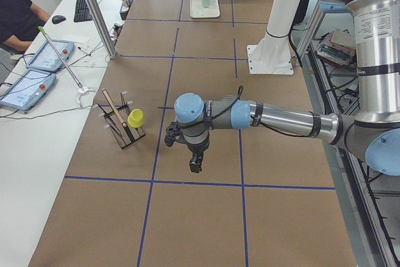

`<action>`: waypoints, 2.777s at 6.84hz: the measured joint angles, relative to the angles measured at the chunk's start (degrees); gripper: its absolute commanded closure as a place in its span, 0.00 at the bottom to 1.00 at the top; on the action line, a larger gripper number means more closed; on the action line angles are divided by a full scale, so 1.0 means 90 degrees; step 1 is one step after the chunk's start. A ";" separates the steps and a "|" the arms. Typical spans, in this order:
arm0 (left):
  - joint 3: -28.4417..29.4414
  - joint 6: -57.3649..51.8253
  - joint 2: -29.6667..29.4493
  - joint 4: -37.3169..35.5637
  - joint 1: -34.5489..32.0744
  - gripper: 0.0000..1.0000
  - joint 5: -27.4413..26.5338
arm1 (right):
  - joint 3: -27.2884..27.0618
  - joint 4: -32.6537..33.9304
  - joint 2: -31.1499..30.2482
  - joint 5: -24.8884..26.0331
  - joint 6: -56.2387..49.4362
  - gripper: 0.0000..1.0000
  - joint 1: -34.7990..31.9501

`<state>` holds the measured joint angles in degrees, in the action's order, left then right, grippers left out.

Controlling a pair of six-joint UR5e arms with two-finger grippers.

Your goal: Left arm grabs green cup and hands to right arm on tray

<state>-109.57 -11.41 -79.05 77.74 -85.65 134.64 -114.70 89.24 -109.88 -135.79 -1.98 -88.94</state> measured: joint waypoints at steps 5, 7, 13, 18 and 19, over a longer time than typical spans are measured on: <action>-0.0021 0.0040 -0.0082 0.0020 -0.0205 0.00 0.0262 | 0.0149 0.0005 0.0111 0.0101 0.0029 0.00 0.0033; -0.0072 0.0055 -0.0126 0.0077 -0.0304 0.00 0.0267 | 0.0207 0.0008 0.0152 0.0053 0.0034 0.00 0.0074; 0.0132 0.0057 -0.0024 0.0085 -0.0378 0.00 0.0278 | 0.0109 0.0484 0.0484 0.0000 0.0110 0.00 0.0198; -0.0037 0.0051 -0.0214 0.0091 -0.0362 0.00 0.0147 | 0.0093 0.0854 0.0667 0.0058 0.0082 0.00 0.0214; -0.0043 0.0054 -0.0272 0.0098 -0.0353 0.00 0.0105 | 0.0091 0.0855 0.0669 0.0058 0.0072 0.00 0.0214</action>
